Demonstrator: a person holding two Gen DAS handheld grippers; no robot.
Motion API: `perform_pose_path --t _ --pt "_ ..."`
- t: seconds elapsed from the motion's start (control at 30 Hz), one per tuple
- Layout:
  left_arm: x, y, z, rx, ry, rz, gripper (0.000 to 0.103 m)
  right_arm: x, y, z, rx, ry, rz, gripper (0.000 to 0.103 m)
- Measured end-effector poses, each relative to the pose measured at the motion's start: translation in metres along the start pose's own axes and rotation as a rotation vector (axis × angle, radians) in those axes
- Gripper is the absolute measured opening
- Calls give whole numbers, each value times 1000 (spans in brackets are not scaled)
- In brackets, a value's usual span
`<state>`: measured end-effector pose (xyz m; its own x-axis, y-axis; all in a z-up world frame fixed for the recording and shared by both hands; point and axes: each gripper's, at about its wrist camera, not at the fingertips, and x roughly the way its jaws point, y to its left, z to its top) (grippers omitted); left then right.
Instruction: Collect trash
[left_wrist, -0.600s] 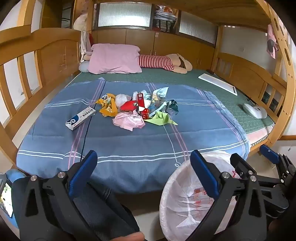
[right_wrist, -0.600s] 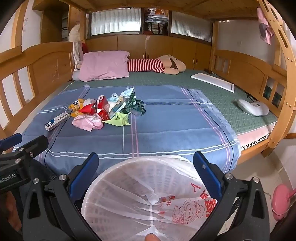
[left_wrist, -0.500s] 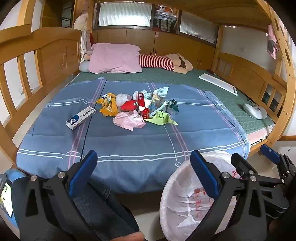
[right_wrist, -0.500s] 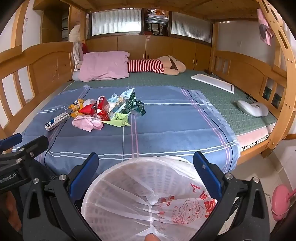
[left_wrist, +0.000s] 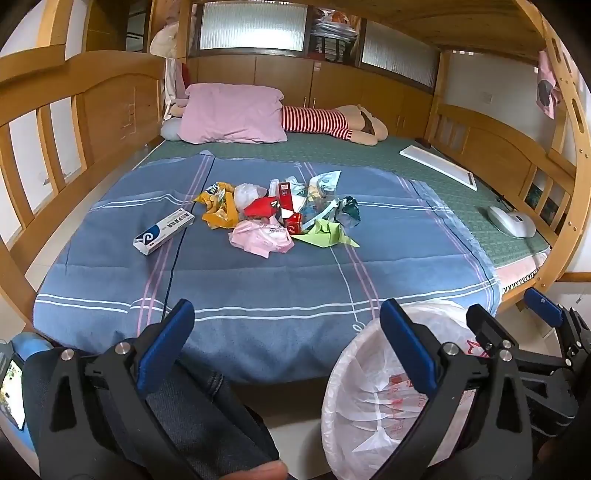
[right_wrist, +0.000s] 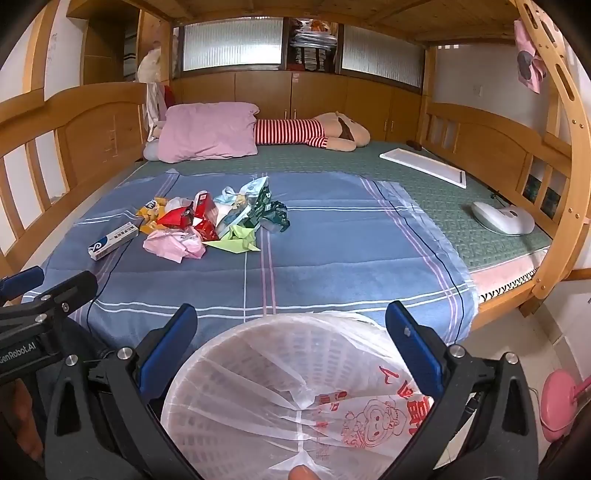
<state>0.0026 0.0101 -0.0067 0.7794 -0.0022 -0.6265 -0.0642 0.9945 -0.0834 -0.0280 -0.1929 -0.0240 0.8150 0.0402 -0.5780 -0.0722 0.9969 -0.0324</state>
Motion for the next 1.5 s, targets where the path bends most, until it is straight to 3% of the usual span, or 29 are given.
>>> perform_pose_path --t 1.5 --pt "1 -1 -3 23 20 60 100 -4 -1 4 9 -11 -3 100"
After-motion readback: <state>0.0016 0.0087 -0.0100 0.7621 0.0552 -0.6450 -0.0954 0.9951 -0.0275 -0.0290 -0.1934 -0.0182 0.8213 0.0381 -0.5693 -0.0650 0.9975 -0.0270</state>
